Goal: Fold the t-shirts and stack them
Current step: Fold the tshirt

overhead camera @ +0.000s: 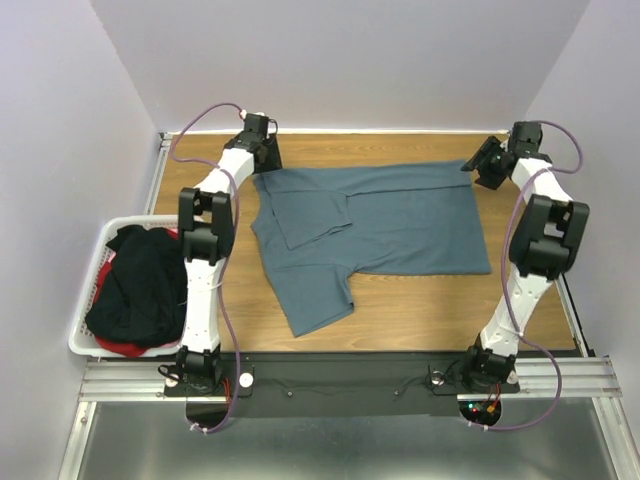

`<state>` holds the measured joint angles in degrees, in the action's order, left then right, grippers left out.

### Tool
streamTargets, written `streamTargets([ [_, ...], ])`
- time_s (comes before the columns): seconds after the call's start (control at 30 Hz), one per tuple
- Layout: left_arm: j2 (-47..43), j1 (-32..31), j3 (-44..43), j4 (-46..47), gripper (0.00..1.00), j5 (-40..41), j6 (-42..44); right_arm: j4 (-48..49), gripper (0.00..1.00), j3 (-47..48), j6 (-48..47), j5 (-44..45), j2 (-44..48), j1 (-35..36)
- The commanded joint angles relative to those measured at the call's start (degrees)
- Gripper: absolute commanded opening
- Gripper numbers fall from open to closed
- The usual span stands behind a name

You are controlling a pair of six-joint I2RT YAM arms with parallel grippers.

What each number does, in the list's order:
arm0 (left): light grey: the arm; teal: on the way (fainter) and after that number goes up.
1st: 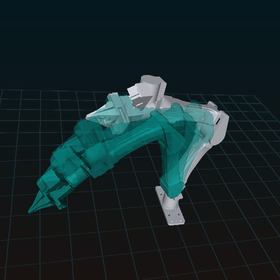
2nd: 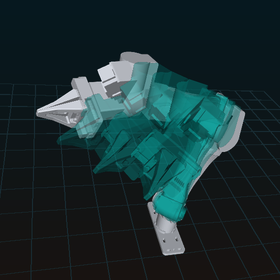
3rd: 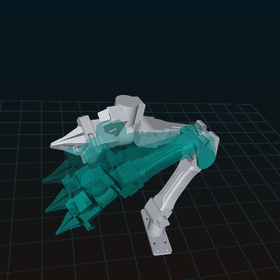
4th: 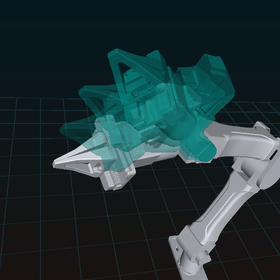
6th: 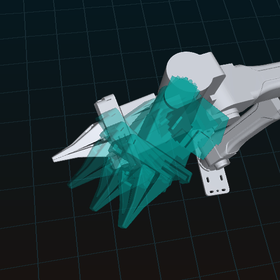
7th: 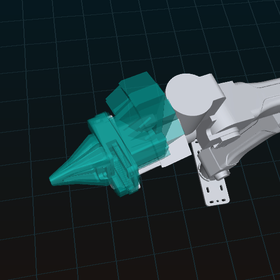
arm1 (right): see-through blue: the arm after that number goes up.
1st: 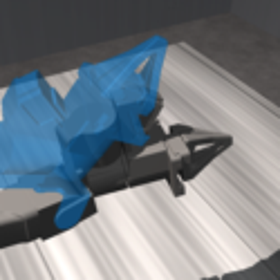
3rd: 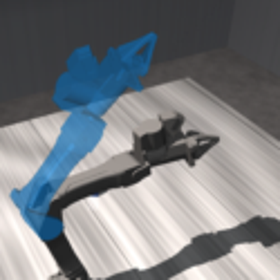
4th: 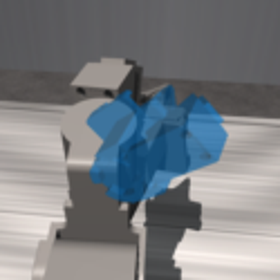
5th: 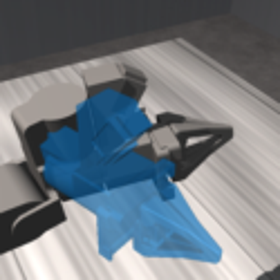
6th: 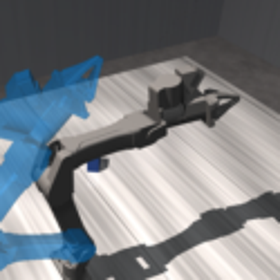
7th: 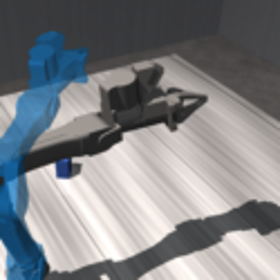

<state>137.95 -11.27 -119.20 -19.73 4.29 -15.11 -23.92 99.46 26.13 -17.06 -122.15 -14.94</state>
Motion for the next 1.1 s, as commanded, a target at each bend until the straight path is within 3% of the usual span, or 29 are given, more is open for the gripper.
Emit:
streamTargets([
  [0.0, -24.77, -1.03, 13.04, -0.65, 0.68, 2.11, -2.62, -0.24, 0.64, -12.39, -0.91, 4.47, 16.01, 0.70],
  [0.1, -34.38, -1.82, 25.28, -1.11, 0.68, 2.82, -4.22, -0.86, 0.70, -22.35, 1.37, 7.12, 23.69, 0.70],
  [0.2, -45.38, -4.28, 44.42, -1.54, 0.68, 5.10, -4.83, -4.01, 0.76, -32.64, 0.95, 10.98, 31.76, 0.70],
  [0.43, -60.15, -5.87, 66.16, -2.52, 0.67, 4.06, -11.07, -13.69, 0.82, -45.66, -1.35, 22.66, 45.22, 0.61],
  [0.57, -60.87, -6.22, 70.94, 0.12, 0.66, 2.74, -12.31, -14.57, 0.81, -50.41, 0.32, 24.00, 47.62, 0.44],
  [0.67, -58.94, -6.75, 71.47, 1.35, 0.65, 2.03, -12.39, -14.49, 0.72, -50.68, 1.47, 24.00, 45.95, 0.17],
  [1.07, -53.05, -8.68, 72.70, 6.01, 0.63, -0.16, -13.54, -11.76, 0.69, -50.15, 4.45, 23.30, 42.96, 0.09],
])
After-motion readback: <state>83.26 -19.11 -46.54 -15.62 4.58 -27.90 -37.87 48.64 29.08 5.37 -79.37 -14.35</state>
